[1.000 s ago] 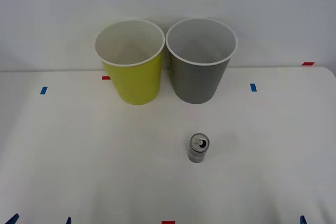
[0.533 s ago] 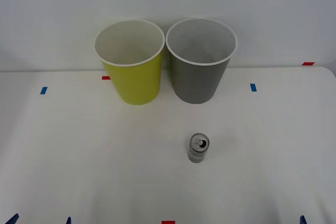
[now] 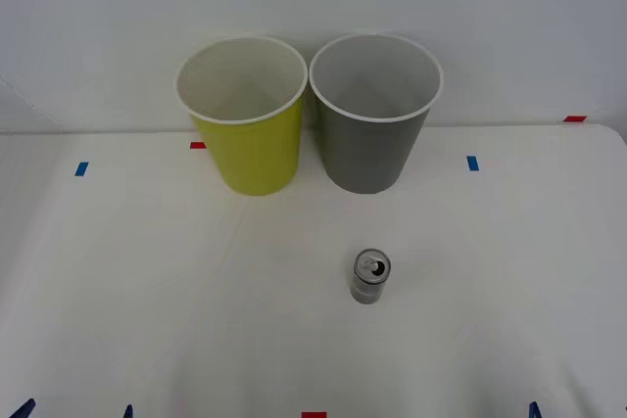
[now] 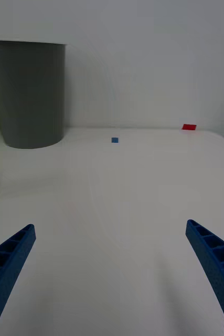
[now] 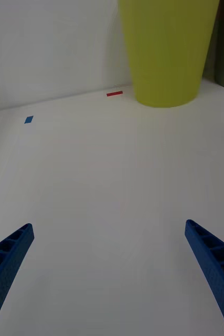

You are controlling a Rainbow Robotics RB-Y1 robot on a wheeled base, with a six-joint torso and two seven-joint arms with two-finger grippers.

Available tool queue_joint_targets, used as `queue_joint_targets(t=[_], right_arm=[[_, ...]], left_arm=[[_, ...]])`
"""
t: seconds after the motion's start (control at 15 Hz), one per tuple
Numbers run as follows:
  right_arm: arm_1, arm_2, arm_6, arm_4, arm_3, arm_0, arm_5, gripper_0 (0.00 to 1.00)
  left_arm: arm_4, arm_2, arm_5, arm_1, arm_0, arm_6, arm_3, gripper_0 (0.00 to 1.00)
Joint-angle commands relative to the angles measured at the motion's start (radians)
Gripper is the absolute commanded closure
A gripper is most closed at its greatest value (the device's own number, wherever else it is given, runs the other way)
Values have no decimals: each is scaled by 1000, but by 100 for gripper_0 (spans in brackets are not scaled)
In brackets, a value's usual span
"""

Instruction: Put cans in the gray bin and PET bottles in the light green bin.

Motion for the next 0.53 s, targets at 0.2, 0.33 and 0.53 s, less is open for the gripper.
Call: queue_joint_targets(t=[0.2,0.33,0.53], right_arm=[[-103,148,53,-29,0,-158,47,0],[-137,197,55,-43,2,-236,92,0],[-150,240,56,-63,71,-337,73,0]], left_arm=[[0,0,0,0,0,0,0,0],[0,0,0,0,0,0,0,0],[0,0,0,0,0,0,0,0]])
